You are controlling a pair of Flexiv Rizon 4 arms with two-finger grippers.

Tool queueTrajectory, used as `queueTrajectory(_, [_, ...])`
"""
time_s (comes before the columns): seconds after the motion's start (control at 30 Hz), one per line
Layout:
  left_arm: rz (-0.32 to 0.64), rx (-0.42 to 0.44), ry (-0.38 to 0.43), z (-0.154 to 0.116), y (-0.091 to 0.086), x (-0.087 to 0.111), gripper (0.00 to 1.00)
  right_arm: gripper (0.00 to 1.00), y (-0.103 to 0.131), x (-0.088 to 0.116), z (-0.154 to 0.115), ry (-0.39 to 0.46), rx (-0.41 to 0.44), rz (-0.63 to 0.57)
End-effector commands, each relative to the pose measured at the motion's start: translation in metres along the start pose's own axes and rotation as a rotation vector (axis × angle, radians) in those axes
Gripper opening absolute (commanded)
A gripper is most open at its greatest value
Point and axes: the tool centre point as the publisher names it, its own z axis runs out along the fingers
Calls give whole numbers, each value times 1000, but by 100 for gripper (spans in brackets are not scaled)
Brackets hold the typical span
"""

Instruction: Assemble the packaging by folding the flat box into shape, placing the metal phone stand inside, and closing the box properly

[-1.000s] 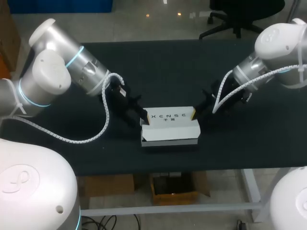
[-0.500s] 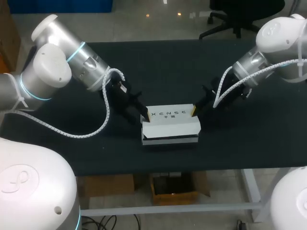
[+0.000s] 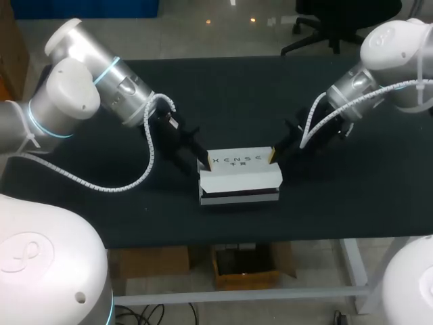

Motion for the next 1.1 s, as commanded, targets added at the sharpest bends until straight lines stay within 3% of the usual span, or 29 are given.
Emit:
queueTrajectory(0.03, [-4, -20, -4, 2, -5, 6, 41, 24, 2, 3, 4, 4, 14, 5])
queueTrajectory(1.1, [-65, -119, 34, 1, -8, 11, 43, 24, -1, 2, 5, 42, 76, 52])
